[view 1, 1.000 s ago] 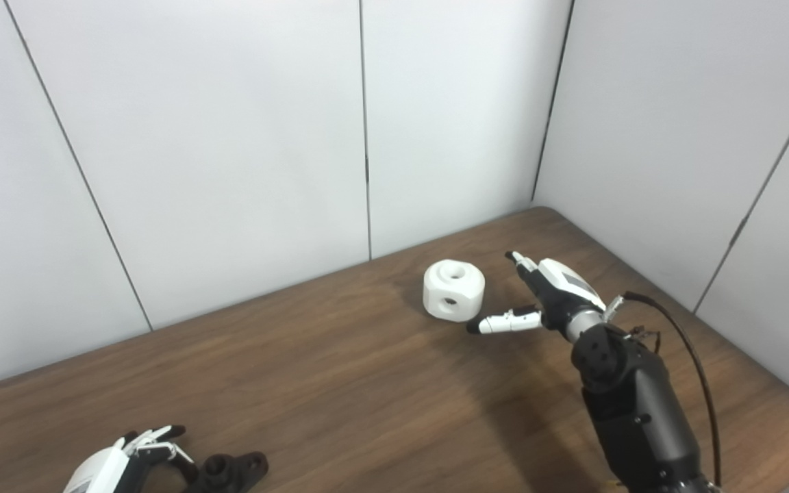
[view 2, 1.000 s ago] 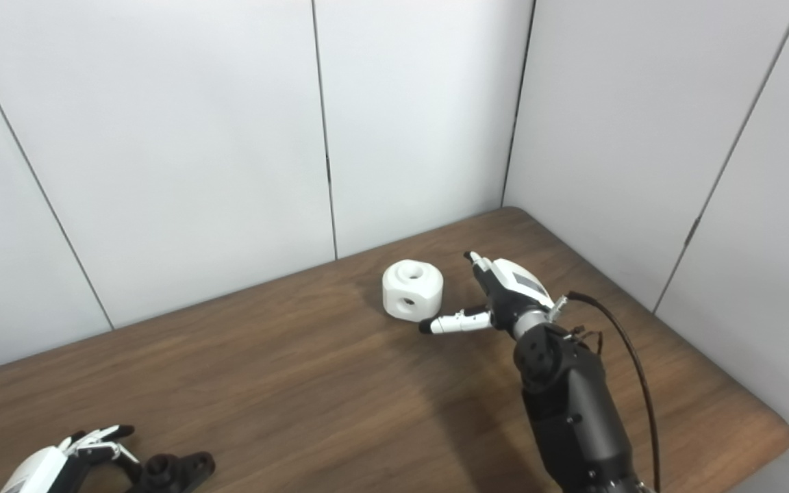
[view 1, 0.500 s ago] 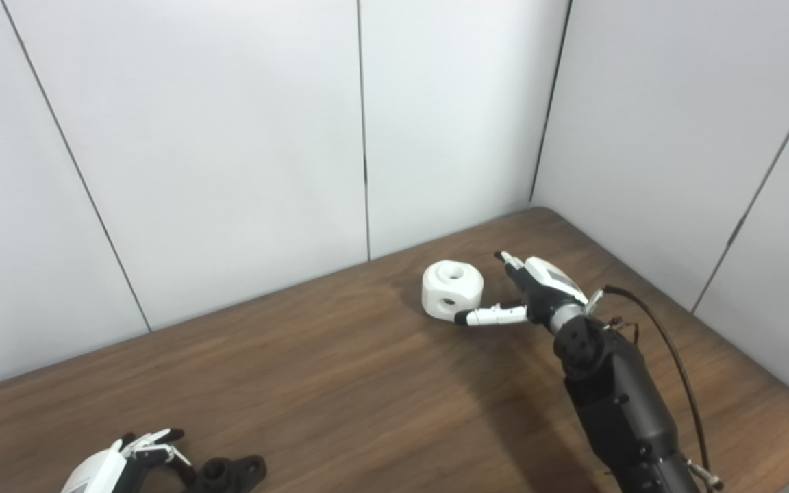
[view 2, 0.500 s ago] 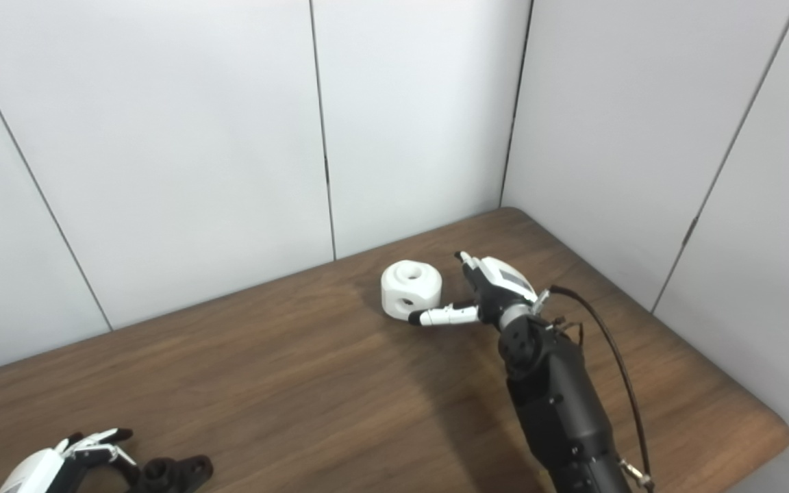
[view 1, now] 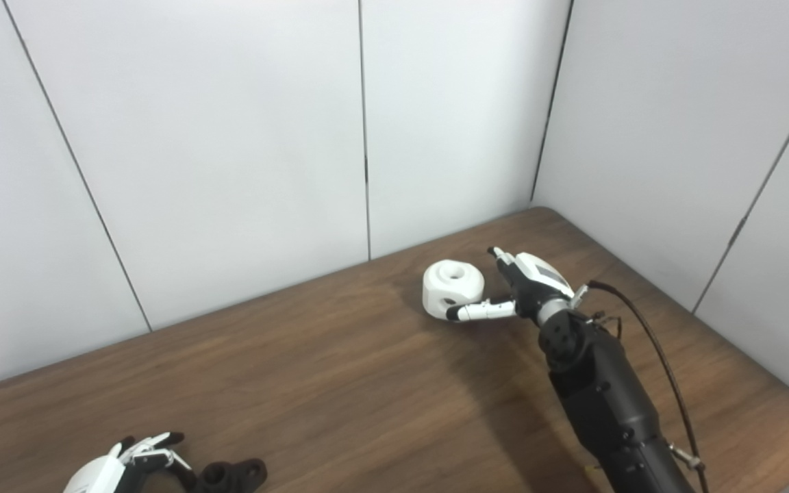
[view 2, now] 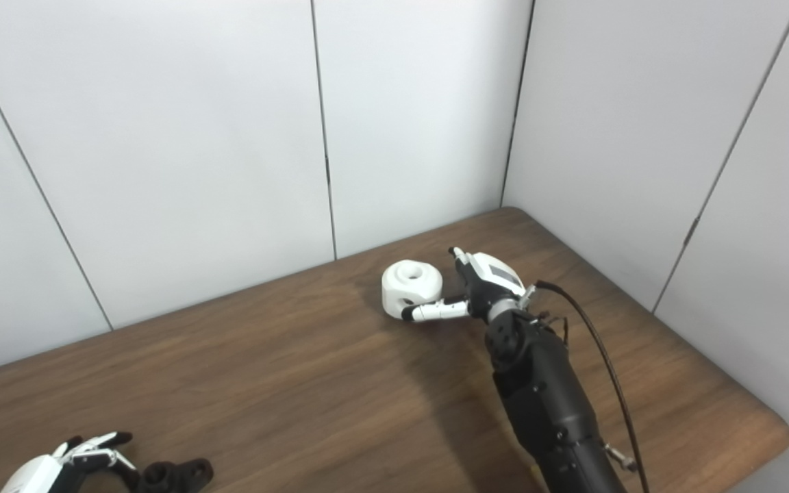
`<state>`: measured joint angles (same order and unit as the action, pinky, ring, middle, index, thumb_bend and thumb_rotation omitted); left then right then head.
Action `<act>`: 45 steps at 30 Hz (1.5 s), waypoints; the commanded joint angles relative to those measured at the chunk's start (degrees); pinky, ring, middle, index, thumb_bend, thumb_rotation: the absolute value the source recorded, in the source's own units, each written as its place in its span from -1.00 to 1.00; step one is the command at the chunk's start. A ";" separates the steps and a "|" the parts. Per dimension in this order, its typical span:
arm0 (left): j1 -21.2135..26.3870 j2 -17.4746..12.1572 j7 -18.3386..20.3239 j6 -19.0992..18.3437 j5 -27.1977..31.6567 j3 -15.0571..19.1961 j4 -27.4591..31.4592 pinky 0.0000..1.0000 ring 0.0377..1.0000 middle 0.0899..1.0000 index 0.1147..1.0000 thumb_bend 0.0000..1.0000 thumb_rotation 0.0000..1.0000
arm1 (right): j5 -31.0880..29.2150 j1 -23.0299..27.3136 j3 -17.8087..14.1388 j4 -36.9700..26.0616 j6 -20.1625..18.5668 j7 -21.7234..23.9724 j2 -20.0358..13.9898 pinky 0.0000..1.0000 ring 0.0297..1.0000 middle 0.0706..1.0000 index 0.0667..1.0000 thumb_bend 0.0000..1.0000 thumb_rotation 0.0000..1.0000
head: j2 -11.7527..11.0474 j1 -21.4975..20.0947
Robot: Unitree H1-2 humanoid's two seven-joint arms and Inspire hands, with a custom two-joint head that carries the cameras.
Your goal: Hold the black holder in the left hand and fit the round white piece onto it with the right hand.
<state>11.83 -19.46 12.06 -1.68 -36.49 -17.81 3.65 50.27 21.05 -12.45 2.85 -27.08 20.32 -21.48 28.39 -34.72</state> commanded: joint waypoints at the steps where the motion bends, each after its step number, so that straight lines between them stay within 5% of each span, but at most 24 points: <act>1: -0.58 -1.06 1.23 -0.17 -0.29 -0.18 0.91 1.00 0.76 0.71 -0.17 0.03 -0.92 | 0.05 2.96 0.10 -0.57 0.17 -1.63 -2.17 0.95 1.00 1.00 1.00 1.00 0.25 | 0.09 -0.12; 12: -1.76 -1.22 1.43 -0.42 -0.17 0.22 2.00 1.00 0.78 0.73 -0.17 0.03 -0.92 | 2.09 5.01 1.35 1.71 0.17 -4.13 -1.27 0.94 1.00 1.00 1.00 1.00 0.26 | 0.48 0.84; 15: -2.11 -1.21 1.70 -1.09 -0.21 0.38 2.60 1.00 0.78 0.73 -0.17 0.03 -0.92 | 0.74 5.03 2.18 3.11 0.54 -9.89 -0.82 0.96 1.00 1.00 0.54 1.00 0.04 | 0.55 1.15; 16: -2.15 -1.25 1.69 -1.09 -0.12 0.47 2.62 1.00 0.78 0.73 -0.17 0.03 -0.92 | 0.52 4.88 2.73 3.83 1.20 -12.70 -0.70 0.90 1.00 1.00 0.33 0.78 -0.12 | 0.55 1.15; 17: -2.16 -1.27 1.64 -1.08 0.01 0.59 2.60 1.00 0.79 0.73 -0.17 0.03 -0.92 | 0.21 4.78 3.27 4.64 1.88 -15.42 -0.58 0.84 1.00 0.96 0.08 0.34 -0.46 | 0.65 1.23; 20: -2.15 -1.34 1.61 -1.12 0.32 0.95 2.54 1.00 0.79 0.73 -0.17 0.03 -0.92 | -0.91 4.37 4.71 5.52 2.33 -19.35 -0.79 0.79 1.00 0.89 -0.09 0.05 -0.68 | 0.61 1.08; 27: -1.98 -1.43 1.68 -0.93 0.94 1.47 2.38 1.00 0.79 0.73 -0.17 0.03 -0.93 | -3.23 3.78 7.28 4.82 0.71 -20.73 -2.46 0.72 1.00 0.90 -0.10 0.02 -0.70 | 0.66 1.00; 45: -1.60 -1.25 1.86 -0.47 1.01 2.19 1.58 1.00 0.77 0.72 -0.17 0.03 -0.93 | -4.67 3.25 7.52 3.04 0.20 -19.21 -3.68 0.76 1.00 0.92 -0.10 0.02 -0.70 | 0.51 0.87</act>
<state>9.89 -19.70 13.30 -1.57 -35.66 -16.01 5.18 45.09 22.53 -4.81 8.06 -26.70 1.79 -23.03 28.83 -33.84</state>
